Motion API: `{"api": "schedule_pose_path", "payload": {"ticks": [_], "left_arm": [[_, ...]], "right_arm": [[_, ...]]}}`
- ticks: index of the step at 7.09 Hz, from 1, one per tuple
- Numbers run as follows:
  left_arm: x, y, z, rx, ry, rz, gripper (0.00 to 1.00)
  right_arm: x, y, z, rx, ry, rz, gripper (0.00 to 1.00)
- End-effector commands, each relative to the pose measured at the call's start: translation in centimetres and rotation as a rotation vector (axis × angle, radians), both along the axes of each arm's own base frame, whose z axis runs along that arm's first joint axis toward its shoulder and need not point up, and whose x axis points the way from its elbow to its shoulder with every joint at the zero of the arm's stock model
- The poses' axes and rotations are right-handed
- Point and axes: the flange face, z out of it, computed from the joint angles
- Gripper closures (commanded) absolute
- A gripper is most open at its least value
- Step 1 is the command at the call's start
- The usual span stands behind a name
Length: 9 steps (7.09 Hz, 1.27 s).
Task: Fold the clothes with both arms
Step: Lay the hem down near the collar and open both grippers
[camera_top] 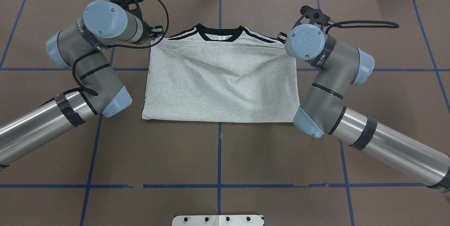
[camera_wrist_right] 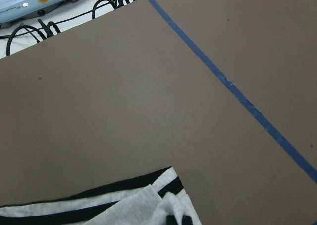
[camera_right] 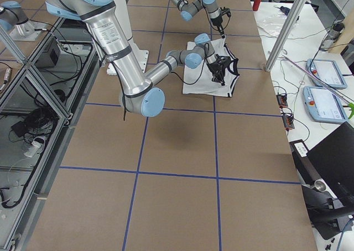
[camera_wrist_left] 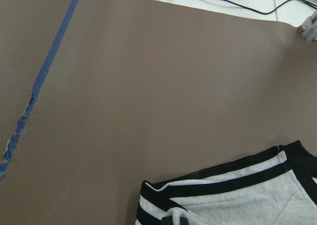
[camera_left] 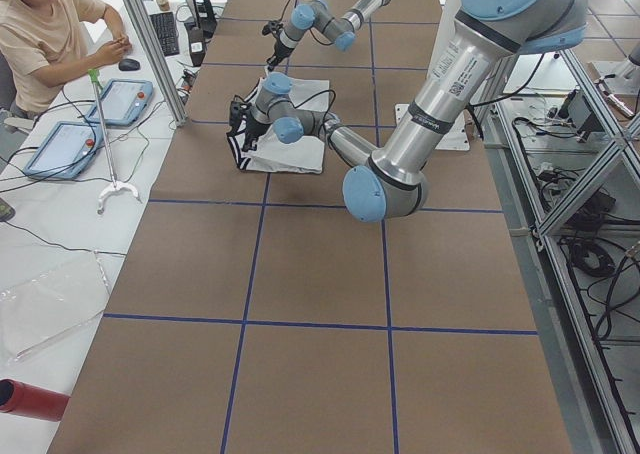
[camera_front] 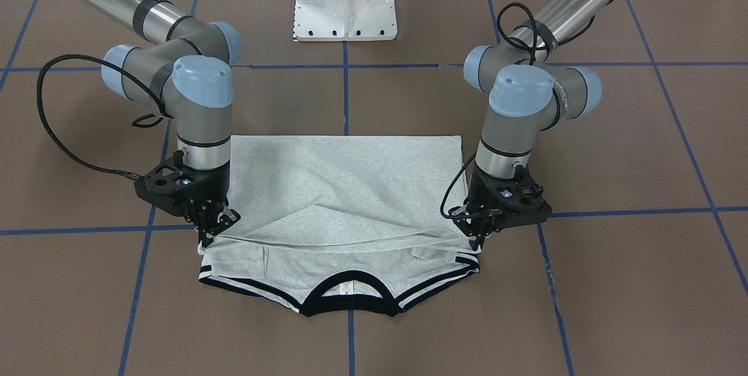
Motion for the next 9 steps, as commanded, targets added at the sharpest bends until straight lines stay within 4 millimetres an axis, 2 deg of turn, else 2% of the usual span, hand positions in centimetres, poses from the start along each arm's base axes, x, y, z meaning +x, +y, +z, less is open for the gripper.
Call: {"api": "schedule_pose_path", "payload": {"ticks": [1,2,3,4,5,7,8,9], "left_arm": [[0.2,-0.6,1.0,0.019,-0.012,0.011,1.0],[0.1,-0.7,0.9,0.049,-0.033,0.037,0.59],[-0.5,-1.0,0.9,0.122,-0.083,0.09,0.01],[-2.0,-1.5,0.7,0.161,-0.082,0.101,0.0],[-2.8,-0.7,0.0,0.2,-0.068,0.146,0.0],[-5.3,4.3,0.5,0.215,-0.003,0.209,0.0],[-5.7,6.6,1.2,0.216,0.008,0.224,0.0],[-3.2,10.8,3.1,0.186,0.09,0.243,0.0]], "right_arm": [[-0.3,-0.6,1.2,0.007,-0.003,0.001,1.0],[0.3,-1.1,1.3,0.011,0.007,-0.006,0.01],[1.1,-1.7,1.0,0.003,-0.008,-0.025,0.0],[2.4,-2.1,0.1,-0.007,-0.041,-0.1,0.0],[3.3,-2.0,-0.2,0.006,-0.046,-0.137,0.0],[3.4,-1.8,-0.3,0.01,-0.049,-0.137,0.0],[3.5,-1.8,-0.5,0.014,-0.051,-0.136,0.0],[3.7,-1.6,-0.8,0.019,-0.056,-0.134,0.0]]}}
